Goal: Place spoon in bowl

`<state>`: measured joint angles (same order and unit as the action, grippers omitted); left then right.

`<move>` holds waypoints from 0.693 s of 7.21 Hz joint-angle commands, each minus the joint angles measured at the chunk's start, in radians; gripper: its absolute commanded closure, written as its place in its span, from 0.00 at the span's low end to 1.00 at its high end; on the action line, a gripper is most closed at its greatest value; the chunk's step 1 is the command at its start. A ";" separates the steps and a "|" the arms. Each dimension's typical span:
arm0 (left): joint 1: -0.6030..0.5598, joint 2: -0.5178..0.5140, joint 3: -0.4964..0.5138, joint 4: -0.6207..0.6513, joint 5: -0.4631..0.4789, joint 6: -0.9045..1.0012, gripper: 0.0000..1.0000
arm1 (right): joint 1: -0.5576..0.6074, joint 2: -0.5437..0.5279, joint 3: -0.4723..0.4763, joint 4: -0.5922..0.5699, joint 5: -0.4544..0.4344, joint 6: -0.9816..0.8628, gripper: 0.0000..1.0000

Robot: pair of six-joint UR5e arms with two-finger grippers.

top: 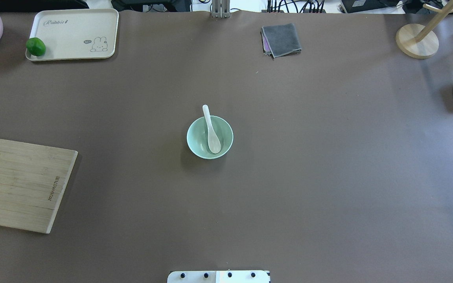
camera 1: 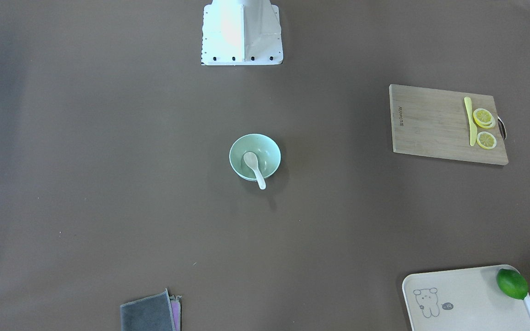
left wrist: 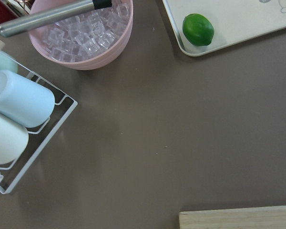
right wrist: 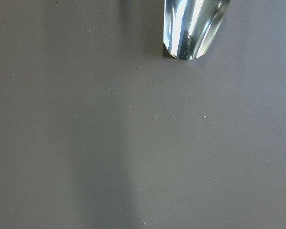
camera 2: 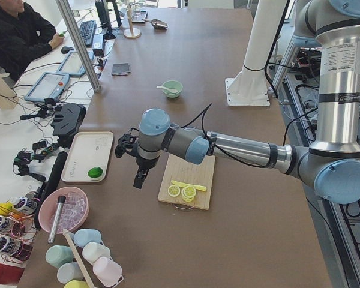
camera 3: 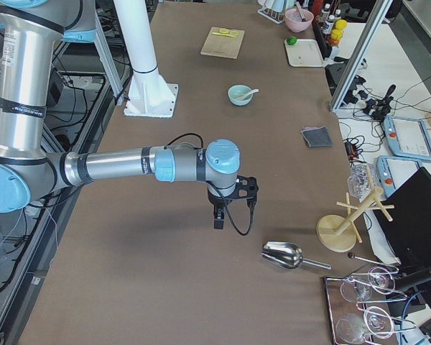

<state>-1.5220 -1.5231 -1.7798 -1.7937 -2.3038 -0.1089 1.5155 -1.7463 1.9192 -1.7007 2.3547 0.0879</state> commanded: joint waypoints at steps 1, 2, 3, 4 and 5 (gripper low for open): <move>-0.006 0.011 0.005 0.002 -0.023 -0.014 0.02 | -0.001 0.065 -0.005 -0.077 0.000 0.001 0.00; -0.006 0.011 0.011 0.002 -0.022 -0.012 0.02 | -0.001 0.067 -0.003 -0.077 0.001 0.003 0.00; -0.006 0.011 0.013 0.002 -0.020 -0.014 0.02 | -0.001 0.067 -0.003 -0.077 0.000 0.003 0.00; -0.006 0.009 0.013 0.002 -0.017 -0.014 0.02 | -0.001 0.062 -0.005 -0.079 0.001 0.003 0.00; -0.007 0.011 0.013 0.002 -0.016 -0.014 0.02 | -0.001 0.062 -0.005 -0.079 0.000 0.003 0.00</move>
<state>-1.5283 -1.5132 -1.7678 -1.7917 -2.3218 -0.1226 1.5141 -1.6832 1.9150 -1.7785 2.3555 0.0905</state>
